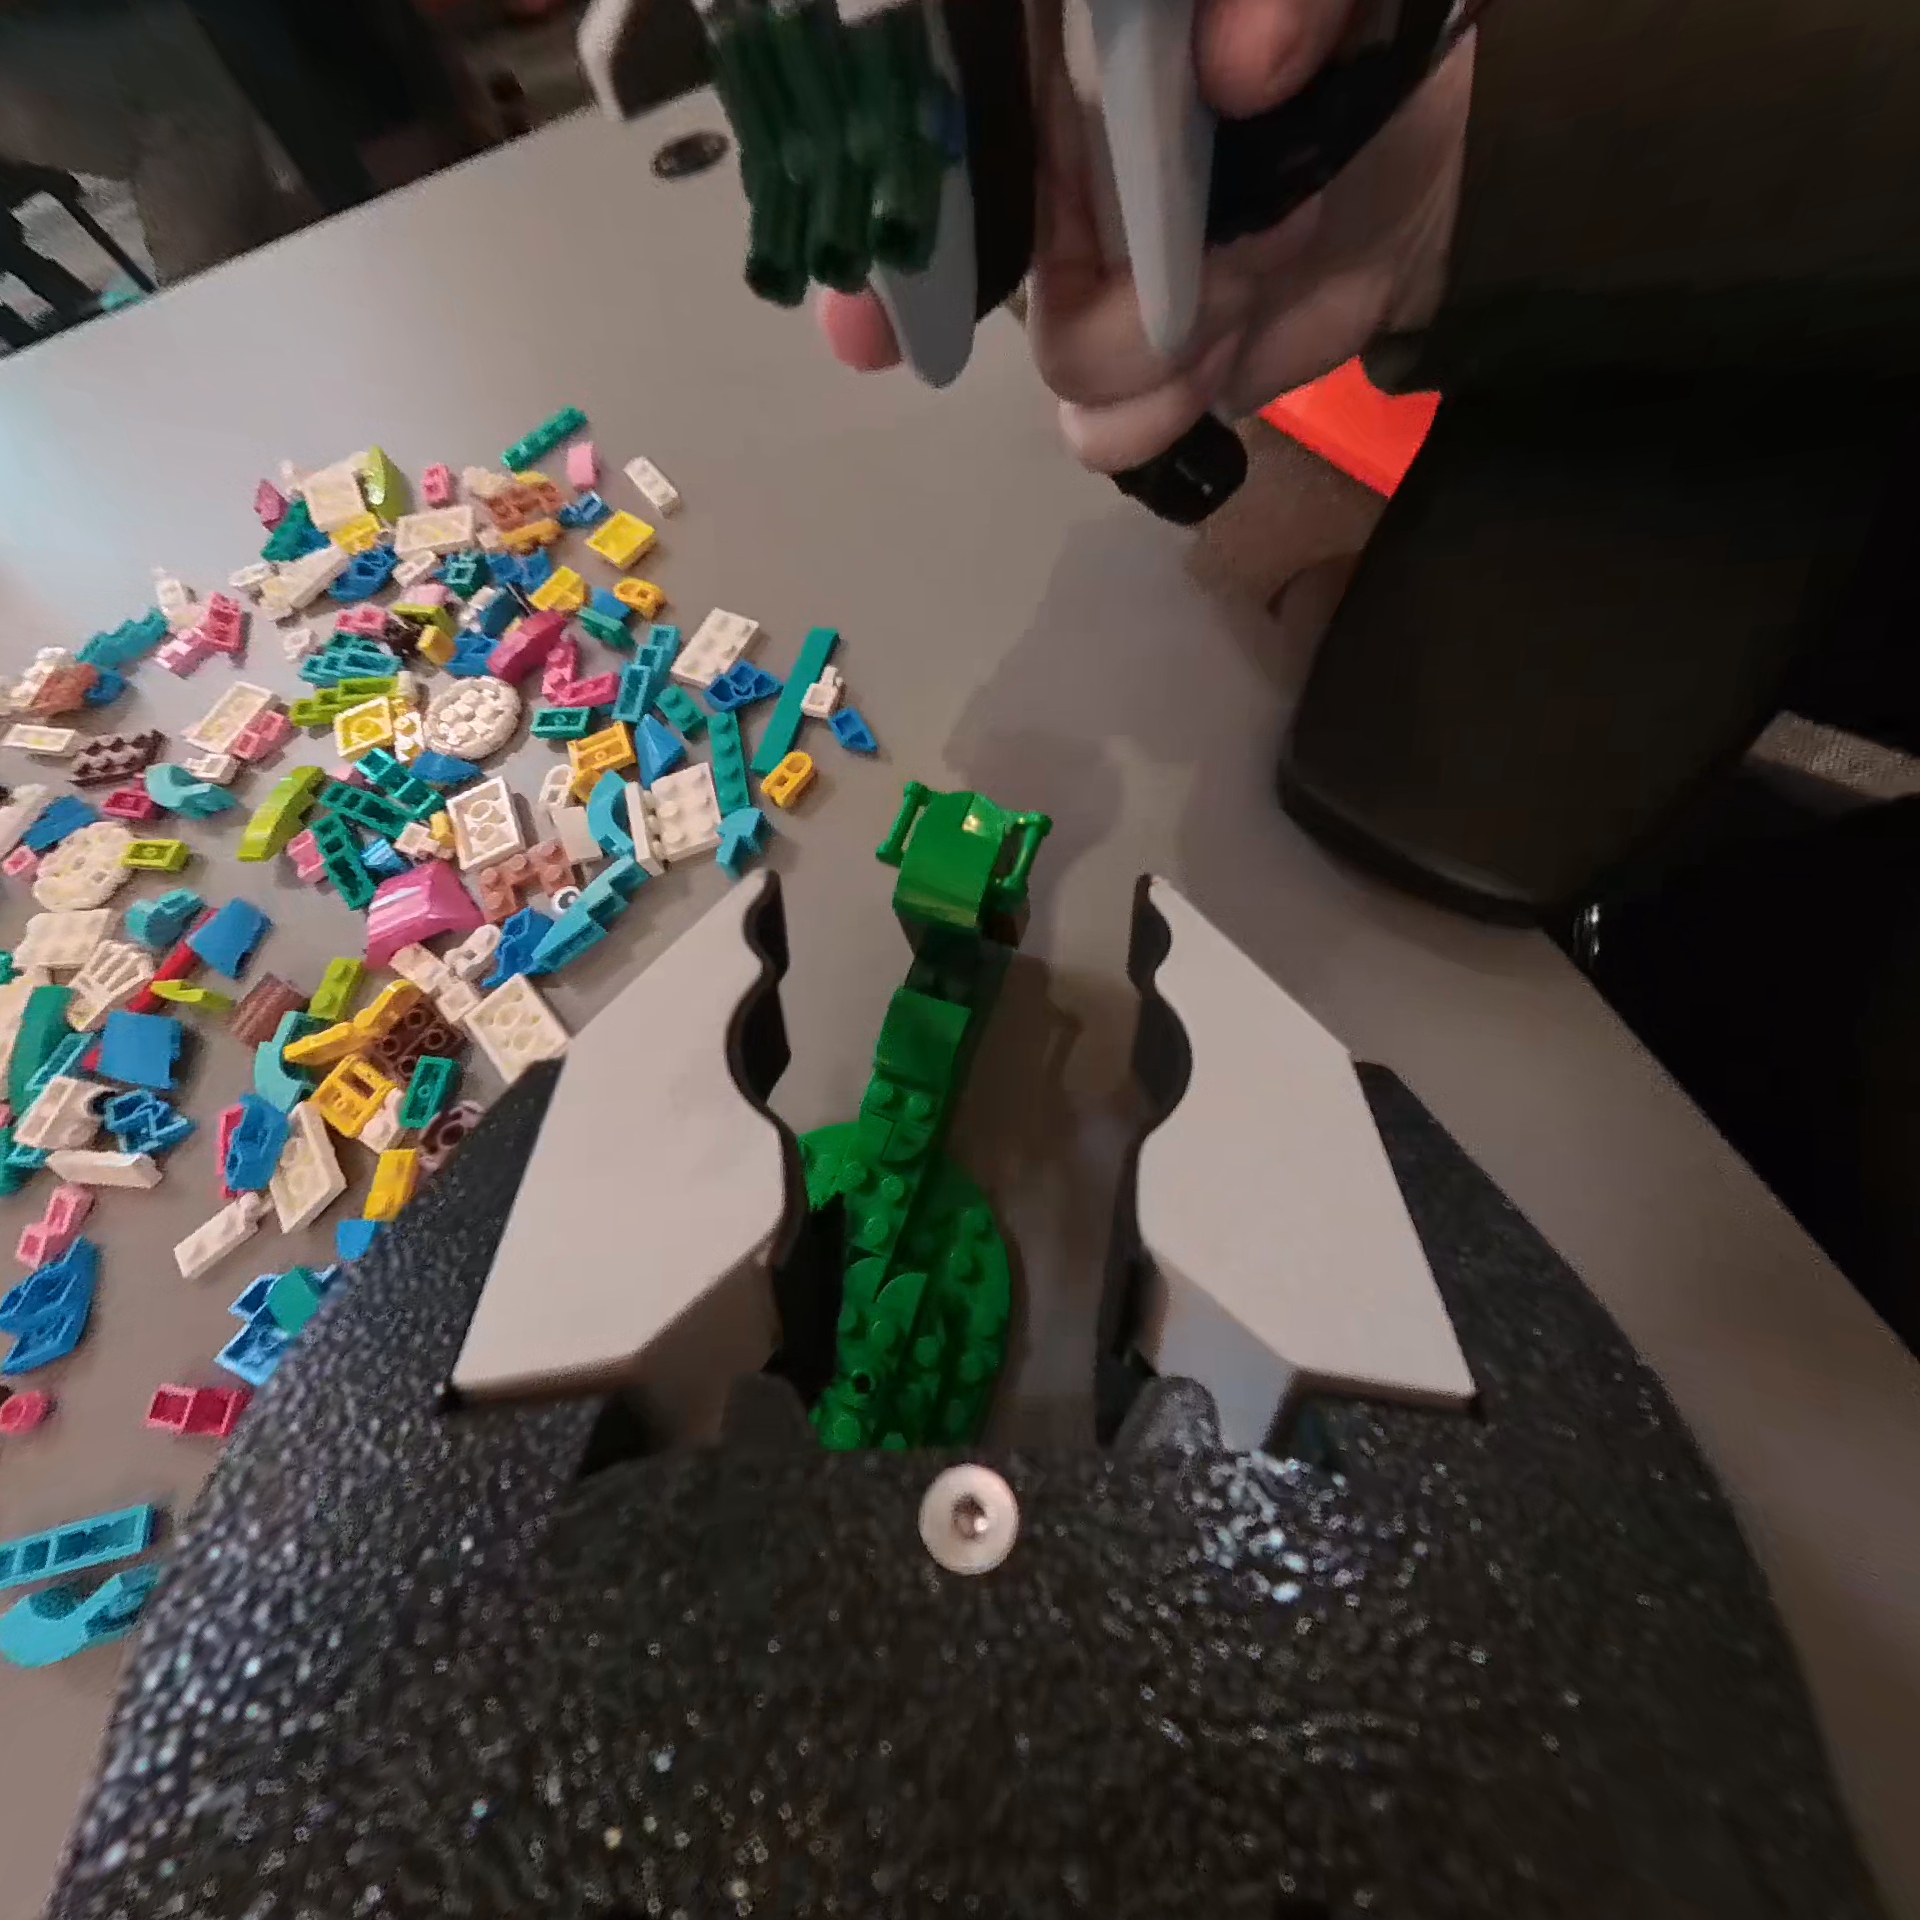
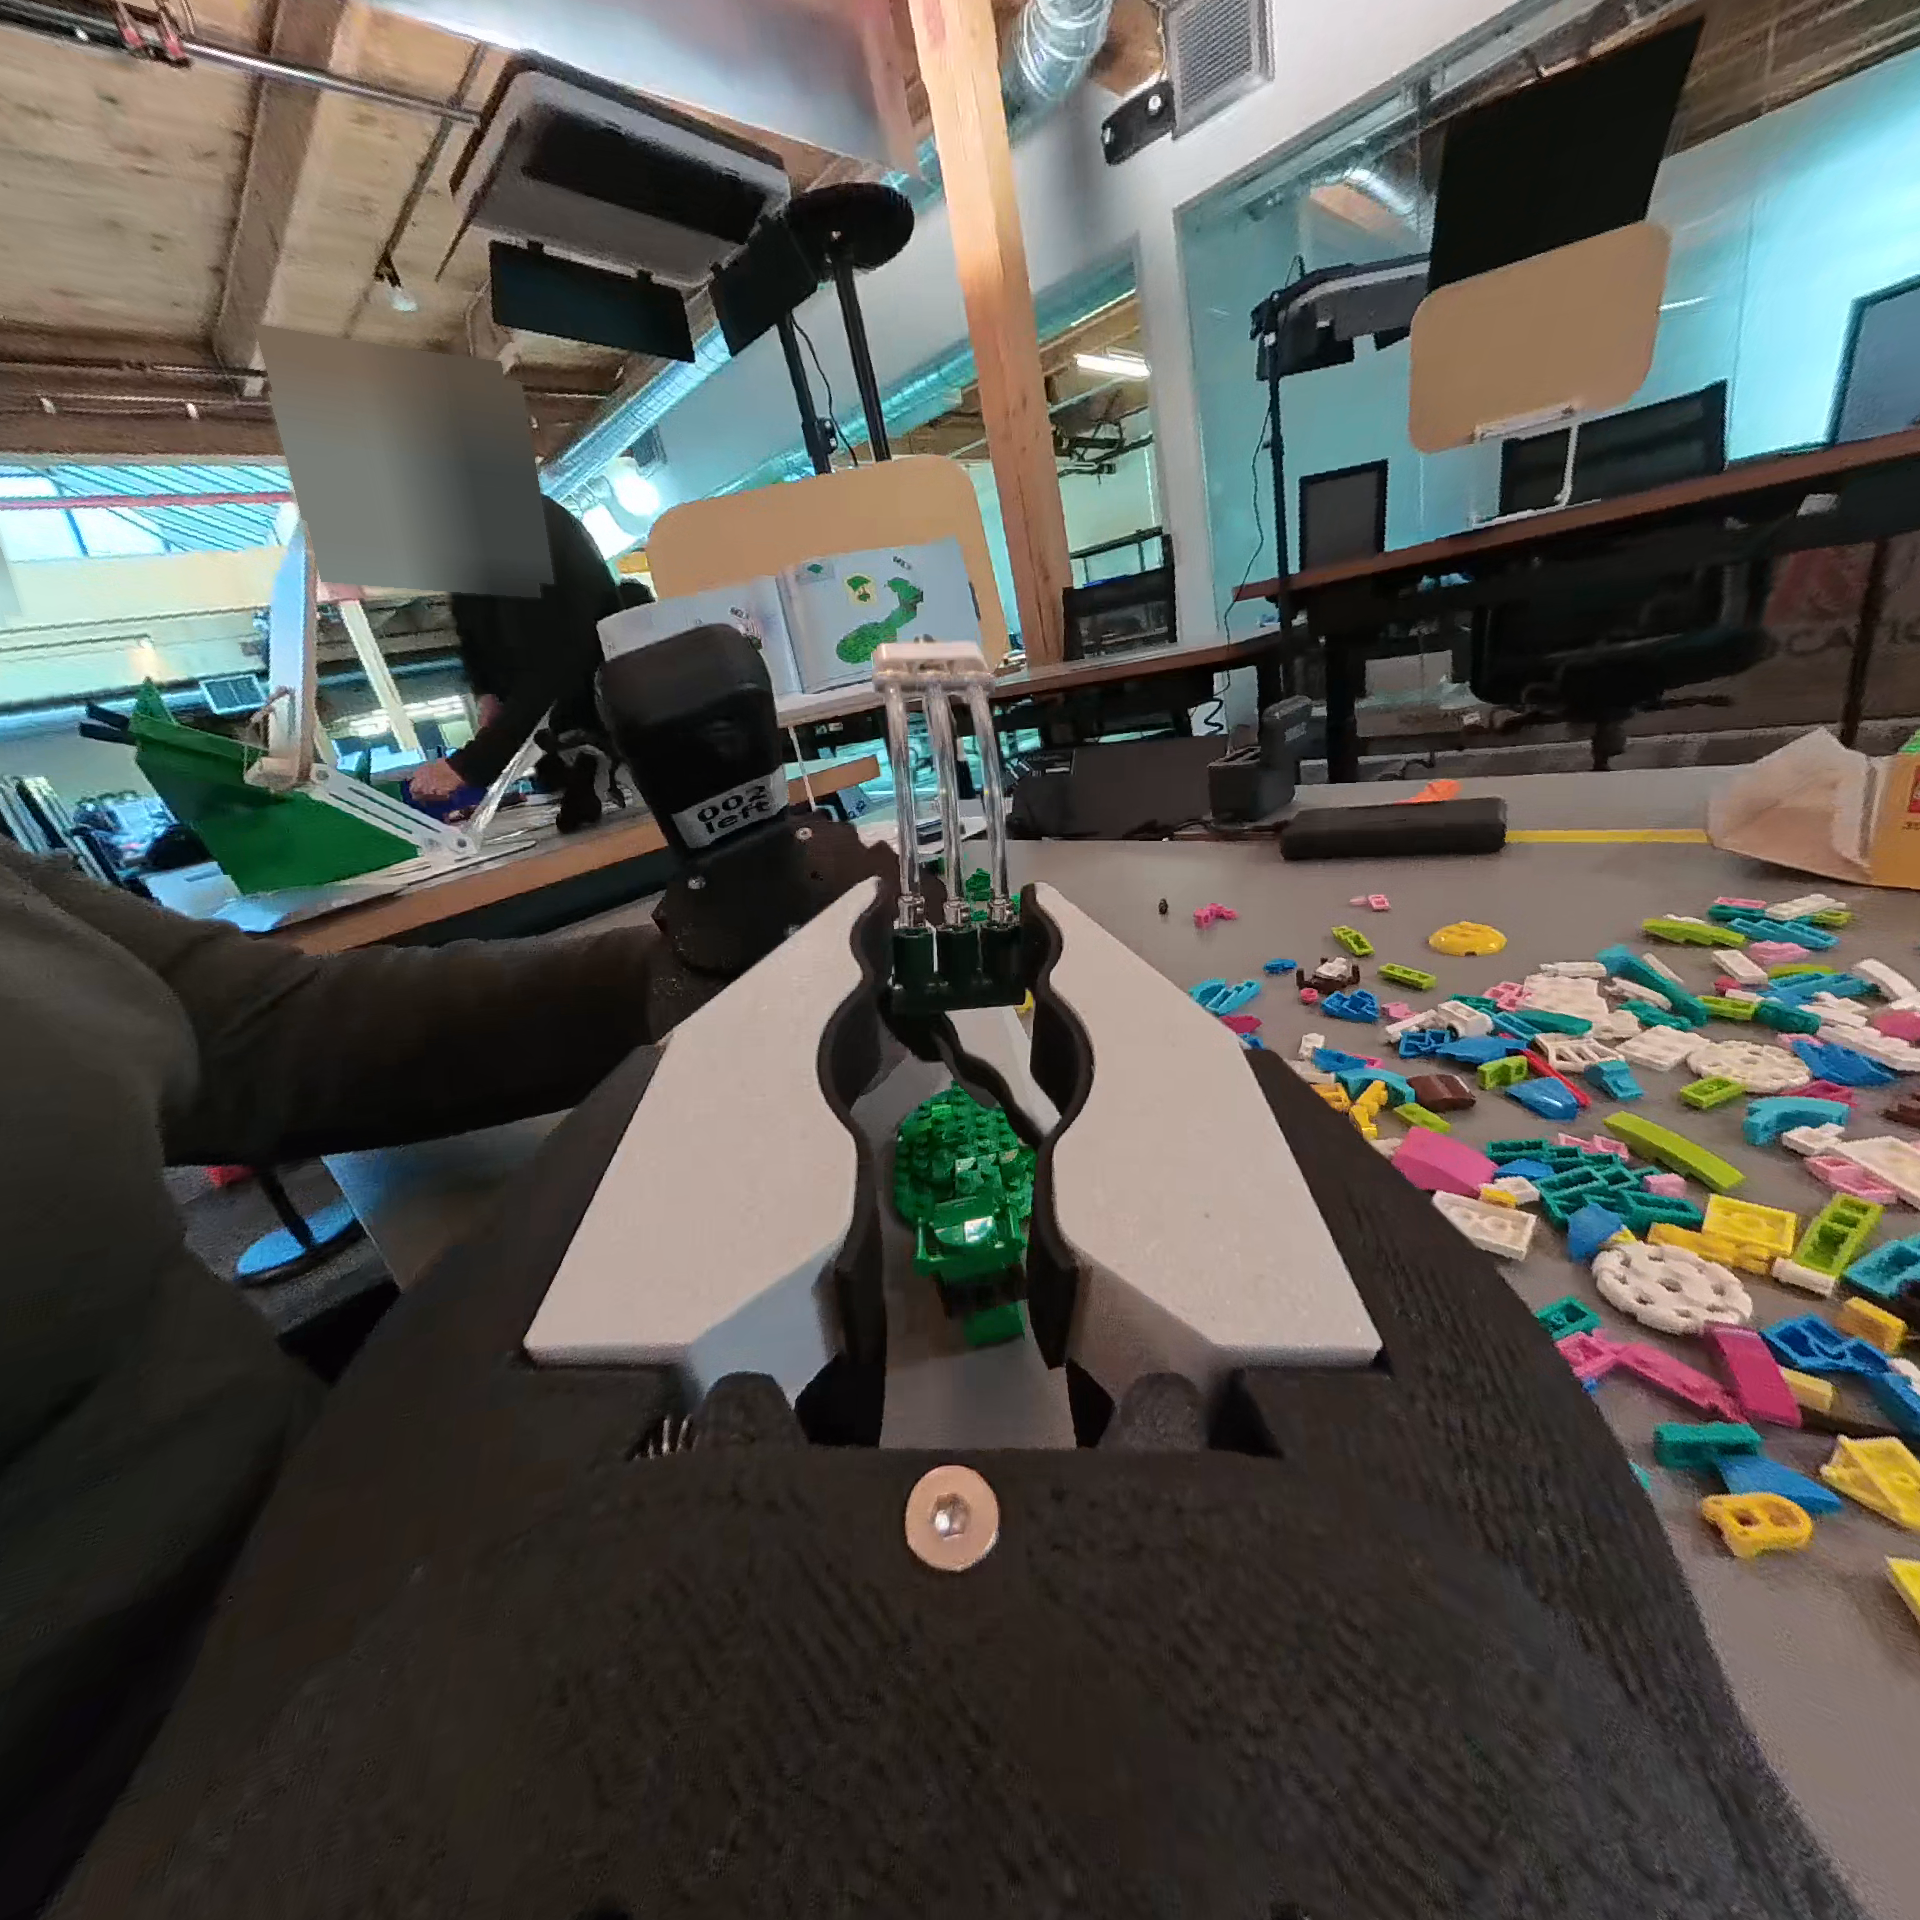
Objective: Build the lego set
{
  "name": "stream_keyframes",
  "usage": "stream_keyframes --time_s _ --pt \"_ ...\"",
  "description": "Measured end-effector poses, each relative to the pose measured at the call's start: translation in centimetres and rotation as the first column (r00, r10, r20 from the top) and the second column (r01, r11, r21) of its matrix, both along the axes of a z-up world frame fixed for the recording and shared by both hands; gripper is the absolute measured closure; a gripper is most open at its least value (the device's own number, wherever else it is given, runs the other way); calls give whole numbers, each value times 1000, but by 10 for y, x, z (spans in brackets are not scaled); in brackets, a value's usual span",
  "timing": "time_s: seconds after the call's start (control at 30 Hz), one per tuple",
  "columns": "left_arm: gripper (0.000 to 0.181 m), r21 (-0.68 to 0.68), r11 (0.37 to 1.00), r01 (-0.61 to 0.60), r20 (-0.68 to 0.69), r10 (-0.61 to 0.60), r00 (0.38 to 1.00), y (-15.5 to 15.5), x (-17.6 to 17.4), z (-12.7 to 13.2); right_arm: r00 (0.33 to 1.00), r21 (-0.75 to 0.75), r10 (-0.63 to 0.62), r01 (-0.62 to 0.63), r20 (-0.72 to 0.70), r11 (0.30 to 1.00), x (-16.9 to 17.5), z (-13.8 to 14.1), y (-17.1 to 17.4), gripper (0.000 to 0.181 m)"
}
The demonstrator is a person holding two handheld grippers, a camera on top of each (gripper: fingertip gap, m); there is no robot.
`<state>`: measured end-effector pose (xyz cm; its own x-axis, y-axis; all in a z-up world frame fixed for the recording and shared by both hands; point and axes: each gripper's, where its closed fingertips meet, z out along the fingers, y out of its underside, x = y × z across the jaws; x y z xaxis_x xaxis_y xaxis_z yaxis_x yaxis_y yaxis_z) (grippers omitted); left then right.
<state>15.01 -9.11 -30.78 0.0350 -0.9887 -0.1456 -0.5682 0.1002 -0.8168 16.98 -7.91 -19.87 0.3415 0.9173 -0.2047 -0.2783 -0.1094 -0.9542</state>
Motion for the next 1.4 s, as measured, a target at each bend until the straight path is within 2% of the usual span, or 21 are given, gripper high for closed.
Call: stream_keyframes --time_s 0.27,0.33,0.5,0.67,0.77,0.83,0.93,1.03,1.17,1.27,1.4 --pt "145 -84 996 24 -18 -26 999 -7 3 -15 997 23 30 -28 -67 999 5 7 0 159" --pt "156 -62 998 15 -20 -16 1000 -6 3 -16 996 24 29 -27 -79 999 7 7 0 158" --pt "158 -60 997 -58 -43 56 998 -9 -5 -17 994 29 28 -25 -101 999 4 9 2 158" --pt "158 -81 982 -172 -28 170 985 -16 -33 -7 991 53 18 -11 -129 999 -4 16 3 158" --pt "158 -99 957 -273 -10 274 962 -14 -57 0 991 85 28 -16 -135 996 -21 21 8 159" --pt "157 -106 930 -352 -9 353 936 -8 -73 2 994 118 64 -54 -89 992 -39 20 12 158" --pt "158 -110 892 -438 -5 441 898 1 -94 1 991 183 133 -132 4 974 -67 21 25 159" --pt "158 -150 864 -480 62 493 868 10 -103 5 967 204 254 -247 -5 947 -98 30 33 159" --pt "158 -90 801 -592 43 597 801 30 -129 3 928 201 371 -369 28 908 -136 20 31 159" --pt "158 -113 765 -634 57 642 765 35 -140 2 911 173 410 -410 39 895 -144 7 25 158" --pt "158 -135 758 -638 65 649 758 35 -145 0 919 151 388 -395 73 906 -139 -10 29 159"
